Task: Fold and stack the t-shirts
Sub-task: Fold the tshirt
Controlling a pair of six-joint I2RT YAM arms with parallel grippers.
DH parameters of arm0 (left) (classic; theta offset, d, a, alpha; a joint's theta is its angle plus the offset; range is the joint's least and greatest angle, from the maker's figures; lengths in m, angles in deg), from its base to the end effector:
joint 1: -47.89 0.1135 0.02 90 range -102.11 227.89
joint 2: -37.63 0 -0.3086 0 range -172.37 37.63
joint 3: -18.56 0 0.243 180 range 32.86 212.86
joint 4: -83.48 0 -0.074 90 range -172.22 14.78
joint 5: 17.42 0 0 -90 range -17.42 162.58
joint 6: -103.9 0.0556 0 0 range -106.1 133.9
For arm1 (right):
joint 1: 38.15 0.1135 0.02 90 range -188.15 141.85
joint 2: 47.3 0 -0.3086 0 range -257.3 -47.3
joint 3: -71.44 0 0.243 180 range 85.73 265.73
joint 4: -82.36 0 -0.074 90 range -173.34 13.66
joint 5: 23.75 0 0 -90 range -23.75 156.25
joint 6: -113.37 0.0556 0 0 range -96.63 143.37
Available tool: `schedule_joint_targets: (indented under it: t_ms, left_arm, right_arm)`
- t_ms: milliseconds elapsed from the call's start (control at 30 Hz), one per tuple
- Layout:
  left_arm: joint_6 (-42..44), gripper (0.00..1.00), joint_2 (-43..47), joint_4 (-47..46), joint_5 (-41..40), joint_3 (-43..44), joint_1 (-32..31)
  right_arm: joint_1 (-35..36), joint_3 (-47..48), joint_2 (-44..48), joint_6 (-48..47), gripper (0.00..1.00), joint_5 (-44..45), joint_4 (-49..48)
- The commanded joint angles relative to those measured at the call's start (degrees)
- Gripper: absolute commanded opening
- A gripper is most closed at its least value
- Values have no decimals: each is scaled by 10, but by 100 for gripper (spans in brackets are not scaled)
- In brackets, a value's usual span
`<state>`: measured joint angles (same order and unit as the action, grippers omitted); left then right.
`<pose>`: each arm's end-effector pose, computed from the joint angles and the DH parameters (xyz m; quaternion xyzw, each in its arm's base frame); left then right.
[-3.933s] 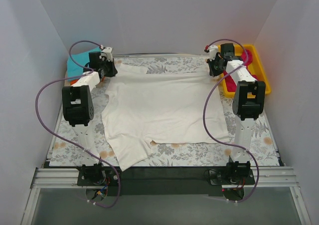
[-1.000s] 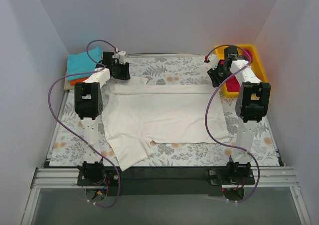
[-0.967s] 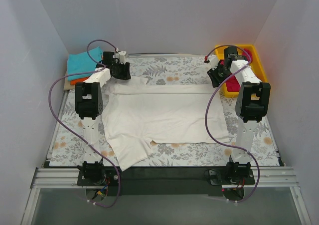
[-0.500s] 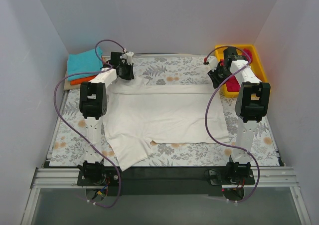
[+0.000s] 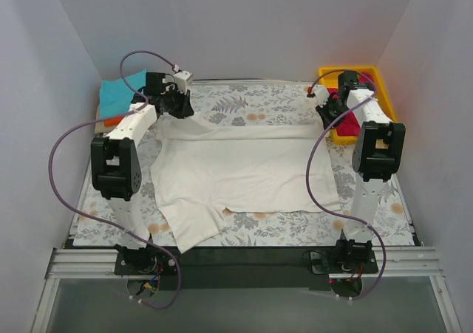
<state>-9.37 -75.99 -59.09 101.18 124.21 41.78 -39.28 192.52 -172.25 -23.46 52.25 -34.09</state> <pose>0.4650 -0.0765 0.2751 -0.0411 0.9005 -0.3143 0.2977 0.4885 0.0038 0.2319 -0.4000 0.8877 0.0302 0.2261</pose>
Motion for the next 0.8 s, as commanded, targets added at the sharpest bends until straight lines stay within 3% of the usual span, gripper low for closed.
schedule_joint_targets:
  t_ms: [0, 233, 400, 433, 467, 500, 567, 633, 767]
  left_arm:
    - [47, 0, 81, 33, 53, -53, 1]
    - [124, 0, 185, 62, 79, -210, 4]
    - [163, 0, 209, 65, 58, -303, 4]
    - [174, 2, 209, 67, 56, -311, 4]
    - [176, 14, 208, 67, 55, -318, 4]
    - [177, 20, 207, 68, 53, -323, 4]
    - [193, 26, 213, 93, 72, -319, 7]
    - [202, 29, 224, 122, 117, -308, 15]
    - [183, 29, 243, 115, 128, -294, 16]
  right_arm:
    - [-5, -22, 51, -28, 1, -11, 12]
    - [-5, -104, 94, -80, 1, -13, 13]
    - [-5, -146, 102, -105, 1, -9, 13]
    - [-5, -150, 102, -107, 1, -12, 13]
    - [-5, -156, 102, -112, 1, -13, 15]
    - [-5, -158, 101, -114, 4, -12, 16]
    - [-5, -159, 105, -123, 23, -12, 27]
    - [-5, -157, 116, -128, 26, -16, 30]
    - [-5, -123, 126, -106, 33, -48, 44]
